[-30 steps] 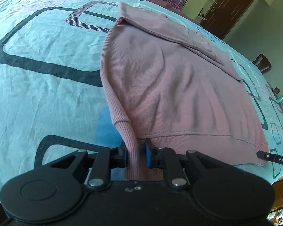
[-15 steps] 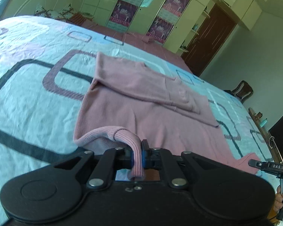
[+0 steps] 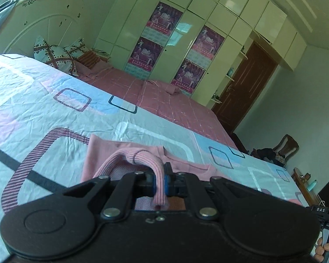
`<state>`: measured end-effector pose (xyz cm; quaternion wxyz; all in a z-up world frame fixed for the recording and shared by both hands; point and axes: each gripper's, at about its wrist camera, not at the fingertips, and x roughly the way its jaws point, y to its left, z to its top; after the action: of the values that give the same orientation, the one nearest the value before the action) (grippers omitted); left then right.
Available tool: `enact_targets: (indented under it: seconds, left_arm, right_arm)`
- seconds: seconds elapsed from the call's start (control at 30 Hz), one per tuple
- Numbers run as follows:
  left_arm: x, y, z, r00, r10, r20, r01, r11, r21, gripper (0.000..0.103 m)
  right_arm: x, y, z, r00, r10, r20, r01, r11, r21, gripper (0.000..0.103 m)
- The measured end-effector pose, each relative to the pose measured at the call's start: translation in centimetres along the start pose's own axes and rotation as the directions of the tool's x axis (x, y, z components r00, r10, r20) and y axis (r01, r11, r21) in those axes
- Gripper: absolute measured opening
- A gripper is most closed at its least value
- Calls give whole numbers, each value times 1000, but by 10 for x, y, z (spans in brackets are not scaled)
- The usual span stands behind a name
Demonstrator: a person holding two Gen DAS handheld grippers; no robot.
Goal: Fold small clothes
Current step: 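Lift the hem with both grippers and fold it over toward the collar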
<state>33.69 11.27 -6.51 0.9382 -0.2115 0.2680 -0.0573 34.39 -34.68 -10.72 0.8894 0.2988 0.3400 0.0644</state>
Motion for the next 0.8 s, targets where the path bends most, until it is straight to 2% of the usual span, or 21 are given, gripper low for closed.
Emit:
enact_targets:
  seconds: [0.27, 0.37, 0.5, 0.63, 0.67, 0.7, 0.77, 0.8]
  left_arm:
    - [89, 12, 30, 996, 82, -35, -83, 996, -28, 5]
    - [120, 21, 31, 988, 122, -96, -126, 991, -43, 5]
    - [149, 28, 25, 973, 183, -144, -185, 983, -1, 6]
    - [170, 33, 26, 952, 246, -185, -243, 969, 37, 22]
    - [171, 33, 27, 951, 250, -184, -246, 968, 46, 29]
    - [170, 34, 29, 953, 243, -181, -239, 970, 47, 35]
    - [162, 37, 33, 958, 244, -153, -242, 970, 30, 82]
    - [157, 38, 35, 962, 241, -125, -239, 970, 30, 84]
  right_arm:
    - [103, 2, 41, 999, -44, -25, 45, 999, 7, 10]
    - [141, -4, 44, 995, -65, -76, 66, 998, 22, 10]
    - [176, -14, 39, 985, -101, -138, 104, 994, 20, 10]
    - [195, -24, 39, 976, -135, -169, 142, 989, 35, 12]
    - [199, -27, 41, 974, -130, -183, 141, 988, 53, 14]
    - [201, -30, 42, 974, -124, -190, 139, 988, 64, 22]
    - [200, -33, 45, 977, -130, -171, 141, 989, 54, 39]
    - [197, -34, 48, 980, -132, -152, 141, 989, 49, 53]
